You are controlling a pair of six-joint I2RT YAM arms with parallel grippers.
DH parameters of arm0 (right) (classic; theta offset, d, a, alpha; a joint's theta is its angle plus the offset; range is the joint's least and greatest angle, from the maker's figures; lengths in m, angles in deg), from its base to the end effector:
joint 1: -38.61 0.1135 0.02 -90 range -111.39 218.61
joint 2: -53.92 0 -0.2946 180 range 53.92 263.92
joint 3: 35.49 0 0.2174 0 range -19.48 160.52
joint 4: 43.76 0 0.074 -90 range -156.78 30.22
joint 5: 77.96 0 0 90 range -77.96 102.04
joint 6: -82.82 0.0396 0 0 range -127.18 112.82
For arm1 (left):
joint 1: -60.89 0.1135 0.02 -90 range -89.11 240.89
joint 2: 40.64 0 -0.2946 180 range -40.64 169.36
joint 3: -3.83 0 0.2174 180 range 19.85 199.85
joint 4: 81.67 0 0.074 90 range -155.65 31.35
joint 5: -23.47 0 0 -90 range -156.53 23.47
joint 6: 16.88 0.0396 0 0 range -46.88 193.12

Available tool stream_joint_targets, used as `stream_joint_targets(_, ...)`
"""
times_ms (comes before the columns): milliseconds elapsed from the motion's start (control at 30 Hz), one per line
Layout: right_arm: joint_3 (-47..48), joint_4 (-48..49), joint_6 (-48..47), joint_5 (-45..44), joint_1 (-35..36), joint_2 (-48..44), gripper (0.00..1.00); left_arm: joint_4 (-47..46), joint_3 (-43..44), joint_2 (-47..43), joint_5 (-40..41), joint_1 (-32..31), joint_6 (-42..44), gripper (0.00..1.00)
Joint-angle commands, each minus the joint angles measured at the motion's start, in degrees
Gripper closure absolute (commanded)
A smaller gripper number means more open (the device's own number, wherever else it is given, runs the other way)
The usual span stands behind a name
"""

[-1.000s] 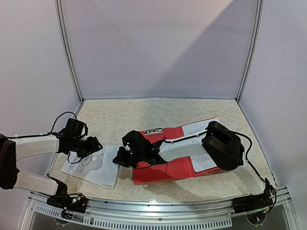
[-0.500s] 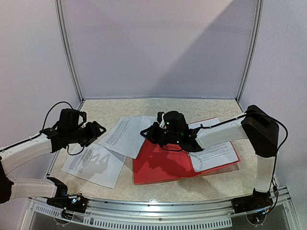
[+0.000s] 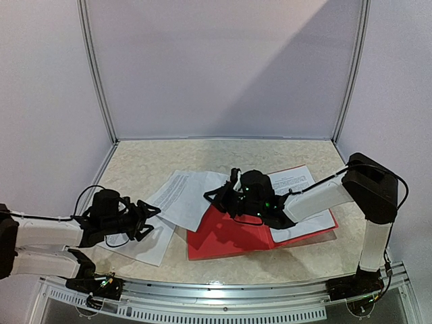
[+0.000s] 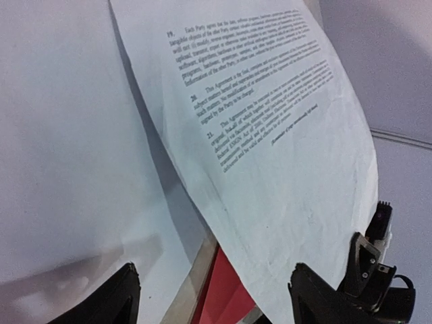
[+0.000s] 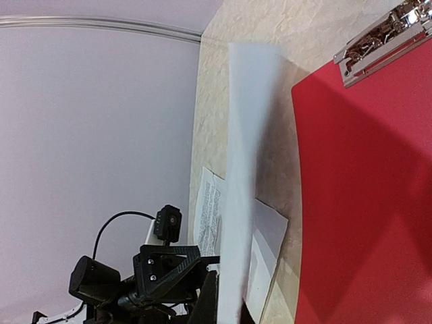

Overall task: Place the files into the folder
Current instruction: Pass from the right arm to the left

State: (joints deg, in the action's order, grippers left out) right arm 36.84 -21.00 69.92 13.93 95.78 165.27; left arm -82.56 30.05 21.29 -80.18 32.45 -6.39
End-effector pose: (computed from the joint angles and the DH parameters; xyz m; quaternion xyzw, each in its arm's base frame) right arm 0.2186 0.3412 0.2192 0.1287 0.7895 0.5579 0.2209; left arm 0.1277 -0.0798 0.1823 -0.3297 0.8178 -0.4339 0.1853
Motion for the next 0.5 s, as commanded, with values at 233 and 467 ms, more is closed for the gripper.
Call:
stream_joint_targets(233,-2.2,3.5,2.2,-1.6,2.3,-2.0,1.0,-25.3,-1.1,16.1,-2.8,-0.9,-7.5,0.24)
stream_joint_targets(467,-3.8,3.0,3.3,-0.8,3.0,-2.5,1.0,-41.4,-1.1,25.5,-3.5,-1.0,-13.4,0.35)
